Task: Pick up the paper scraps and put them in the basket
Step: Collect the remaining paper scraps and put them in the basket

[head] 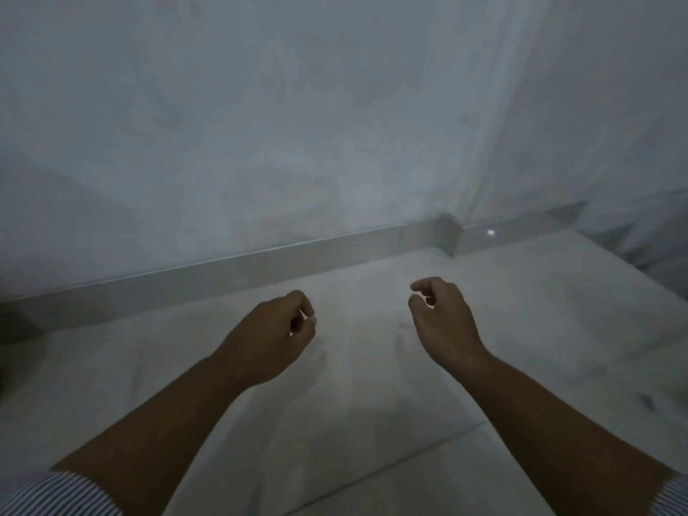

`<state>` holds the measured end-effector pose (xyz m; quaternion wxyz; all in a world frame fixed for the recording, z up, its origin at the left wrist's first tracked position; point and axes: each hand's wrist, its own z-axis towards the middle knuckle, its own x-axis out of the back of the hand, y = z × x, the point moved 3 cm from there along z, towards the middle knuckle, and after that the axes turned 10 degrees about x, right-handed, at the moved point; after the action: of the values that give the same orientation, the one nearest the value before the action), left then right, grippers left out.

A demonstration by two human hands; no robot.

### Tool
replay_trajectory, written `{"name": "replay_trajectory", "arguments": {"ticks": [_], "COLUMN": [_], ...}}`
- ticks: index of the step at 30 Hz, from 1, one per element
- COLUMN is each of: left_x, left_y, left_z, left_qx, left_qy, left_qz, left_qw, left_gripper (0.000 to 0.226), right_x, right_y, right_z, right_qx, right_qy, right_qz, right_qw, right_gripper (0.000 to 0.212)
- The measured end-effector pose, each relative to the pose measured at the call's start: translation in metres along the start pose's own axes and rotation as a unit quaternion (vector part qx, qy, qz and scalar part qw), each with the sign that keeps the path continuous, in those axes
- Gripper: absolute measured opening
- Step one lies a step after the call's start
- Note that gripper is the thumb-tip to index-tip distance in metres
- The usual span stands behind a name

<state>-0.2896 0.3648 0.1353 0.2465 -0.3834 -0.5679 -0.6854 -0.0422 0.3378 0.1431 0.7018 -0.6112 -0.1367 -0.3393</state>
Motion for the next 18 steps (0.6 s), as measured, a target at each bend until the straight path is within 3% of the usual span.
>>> {"name": "replay_trajectory", "arguments": {"ticks": [8,18], "left_x": [-0.152,-0.299], "left_y": [0.131,0.220], "left_z": [0.027,0.031], "left_qx": [-0.072,-0.132], "left_qy": [-0.096,-0.226], "left_qz": [-0.040,0.030], "left_qw": [0.992,0.965], "left_gripper": [0.012,0.028], "right_x": [0.130,0.213], "right_y": [0.155,0.303], "right_z": [-0.040,-0.095], "right_qx": [-0.145,-0.256], "right_qy": [0.044,-0.048], "right_qz": [-0.086,-0.314], "right_qw": [0.985,0.913], "right_gripper": [0.030,0.057]}}
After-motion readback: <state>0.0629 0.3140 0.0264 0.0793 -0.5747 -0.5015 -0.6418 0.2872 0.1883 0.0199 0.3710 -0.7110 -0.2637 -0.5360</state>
